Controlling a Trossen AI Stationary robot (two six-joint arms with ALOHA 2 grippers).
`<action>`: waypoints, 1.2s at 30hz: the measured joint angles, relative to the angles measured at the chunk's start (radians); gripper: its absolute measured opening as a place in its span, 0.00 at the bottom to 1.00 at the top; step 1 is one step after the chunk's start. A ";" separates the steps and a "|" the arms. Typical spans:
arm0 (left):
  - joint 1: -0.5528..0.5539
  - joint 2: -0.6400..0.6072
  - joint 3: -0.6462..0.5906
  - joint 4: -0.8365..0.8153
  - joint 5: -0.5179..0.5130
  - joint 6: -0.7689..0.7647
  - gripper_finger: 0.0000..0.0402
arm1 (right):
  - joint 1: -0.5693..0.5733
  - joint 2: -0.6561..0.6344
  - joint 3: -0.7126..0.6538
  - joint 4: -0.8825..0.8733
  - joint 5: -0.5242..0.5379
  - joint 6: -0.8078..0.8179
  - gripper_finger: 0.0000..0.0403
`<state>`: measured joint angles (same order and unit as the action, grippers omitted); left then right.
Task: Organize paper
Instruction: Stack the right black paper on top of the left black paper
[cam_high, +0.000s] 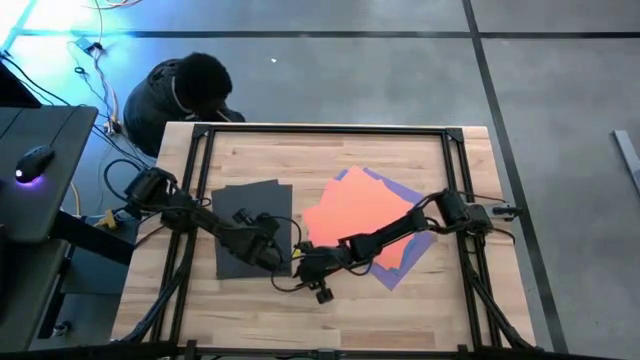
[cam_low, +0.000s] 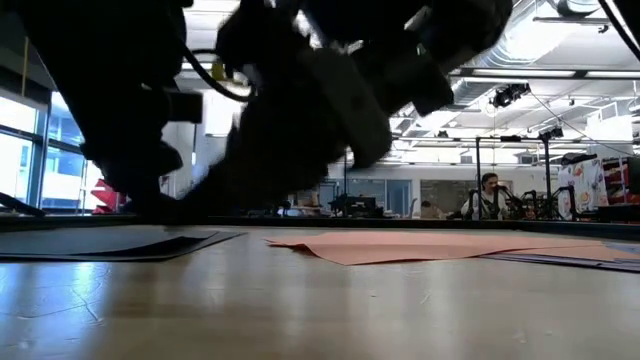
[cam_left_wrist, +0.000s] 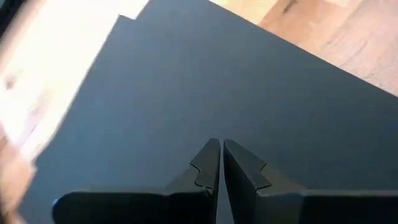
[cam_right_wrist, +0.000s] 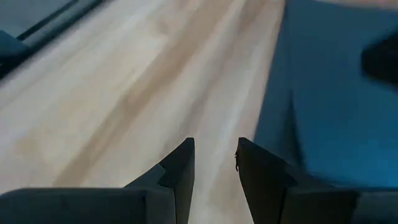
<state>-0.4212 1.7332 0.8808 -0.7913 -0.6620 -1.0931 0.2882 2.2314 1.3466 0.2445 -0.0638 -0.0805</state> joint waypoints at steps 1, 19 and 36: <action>0.002 0.000 -0.014 0.028 0.004 0.006 0.00 | 0.000 0.000 0.000 0.004 0.007 0.005 0.25; -0.013 -0.001 -0.070 0.195 0.050 0.056 0.00 | -0.018 0.007 0.001 -0.020 -0.104 0.039 0.16; -0.016 -0.001 -0.070 0.203 0.052 0.022 0.00 | -0.014 0.072 0.032 0.051 -0.174 0.085 0.00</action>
<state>-0.4367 1.7325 0.8104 -0.5883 -0.6099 -1.0712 0.2741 2.3033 1.3785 0.2959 -0.2375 0.0042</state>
